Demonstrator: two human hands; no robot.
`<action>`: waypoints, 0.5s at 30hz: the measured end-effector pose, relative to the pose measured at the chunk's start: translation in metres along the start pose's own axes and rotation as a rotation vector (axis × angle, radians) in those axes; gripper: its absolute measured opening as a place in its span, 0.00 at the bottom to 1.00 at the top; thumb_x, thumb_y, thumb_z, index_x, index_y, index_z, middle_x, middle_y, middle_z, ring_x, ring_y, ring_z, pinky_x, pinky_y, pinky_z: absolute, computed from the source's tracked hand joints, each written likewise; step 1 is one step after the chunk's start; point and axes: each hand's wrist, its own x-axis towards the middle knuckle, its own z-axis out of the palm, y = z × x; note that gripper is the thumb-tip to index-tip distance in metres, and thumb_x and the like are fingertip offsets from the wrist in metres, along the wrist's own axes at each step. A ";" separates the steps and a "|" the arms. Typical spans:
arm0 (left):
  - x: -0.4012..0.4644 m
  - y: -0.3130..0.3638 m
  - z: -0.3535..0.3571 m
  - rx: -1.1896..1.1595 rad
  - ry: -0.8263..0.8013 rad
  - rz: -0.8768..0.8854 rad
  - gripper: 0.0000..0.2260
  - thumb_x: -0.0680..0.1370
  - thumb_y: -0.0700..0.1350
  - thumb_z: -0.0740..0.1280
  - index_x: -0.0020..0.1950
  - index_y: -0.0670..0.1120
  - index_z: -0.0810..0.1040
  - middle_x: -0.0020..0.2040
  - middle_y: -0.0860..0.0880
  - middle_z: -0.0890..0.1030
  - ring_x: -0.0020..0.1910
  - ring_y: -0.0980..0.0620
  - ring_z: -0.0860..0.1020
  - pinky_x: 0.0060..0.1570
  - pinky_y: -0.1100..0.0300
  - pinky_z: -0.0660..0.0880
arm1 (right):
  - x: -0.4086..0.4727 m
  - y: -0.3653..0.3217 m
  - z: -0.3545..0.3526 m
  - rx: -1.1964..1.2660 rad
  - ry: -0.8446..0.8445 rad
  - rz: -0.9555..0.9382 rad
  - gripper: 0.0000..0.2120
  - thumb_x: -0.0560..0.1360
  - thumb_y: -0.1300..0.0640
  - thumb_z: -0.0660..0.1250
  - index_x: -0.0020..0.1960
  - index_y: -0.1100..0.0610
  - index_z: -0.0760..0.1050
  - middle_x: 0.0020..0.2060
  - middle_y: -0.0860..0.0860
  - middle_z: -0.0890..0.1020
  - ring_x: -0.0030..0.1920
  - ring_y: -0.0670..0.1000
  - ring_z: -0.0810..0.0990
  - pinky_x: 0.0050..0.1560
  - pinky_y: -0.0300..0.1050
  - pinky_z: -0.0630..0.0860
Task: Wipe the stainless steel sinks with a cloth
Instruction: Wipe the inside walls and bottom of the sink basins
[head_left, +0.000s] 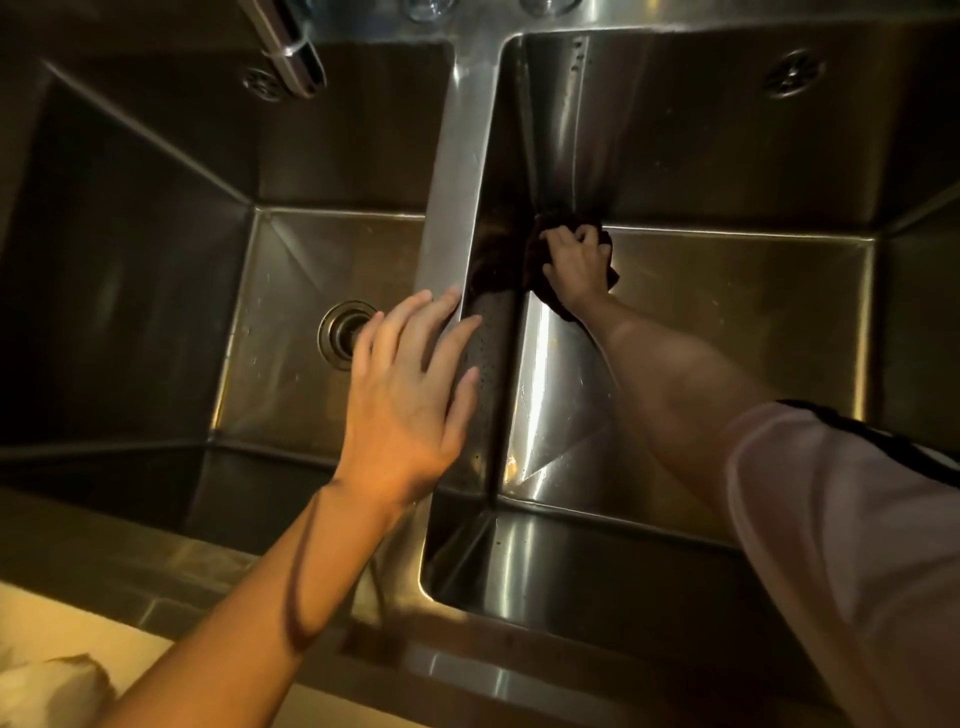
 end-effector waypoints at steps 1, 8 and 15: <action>0.000 0.000 0.000 -0.004 -0.005 -0.002 0.19 0.80 0.48 0.56 0.66 0.42 0.75 0.70 0.43 0.71 0.72 0.45 0.64 0.68 0.42 0.62 | 0.001 -0.001 0.001 0.026 0.009 0.008 0.17 0.76 0.56 0.62 0.65 0.52 0.69 0.64 0.49 0.72 0.64 0.58 0.67 0.59 0.56 0.67; 0.001 0.000 0.001 -0.022 -0.011 -0.028 0.18 0.80 0.48 0.57 0.66 0.43 0.76 0.70 0.44 0.70 0.72 0.46 0.63 0.68 0.42 0.63 | 0.002 -0.002 -0.008 0.300 -0.108 0.076 0.24 0.74 0.55 0.65 0.70 0.52 0.68 0.67 0.52 0.69 0.70 0.59 0.62 0.67 0.57 0.62; 0.001 0.000 0.001 -0.013 -0.010 -0.033 0.18 0.79 0.47 0.57 0.65 0.43 0.76 0.70 0.44 0.71 0.72 0.46 0.62 0.68 0.42 0.63 | -0.026 -0.005 0.003 0.319 0.006 0.173 0.24 0.78 0.41 0.59 0.73 0.46 0.65 0.75 0.53 0.60 0.77 0.60 0.50 0.74 0.60 0.53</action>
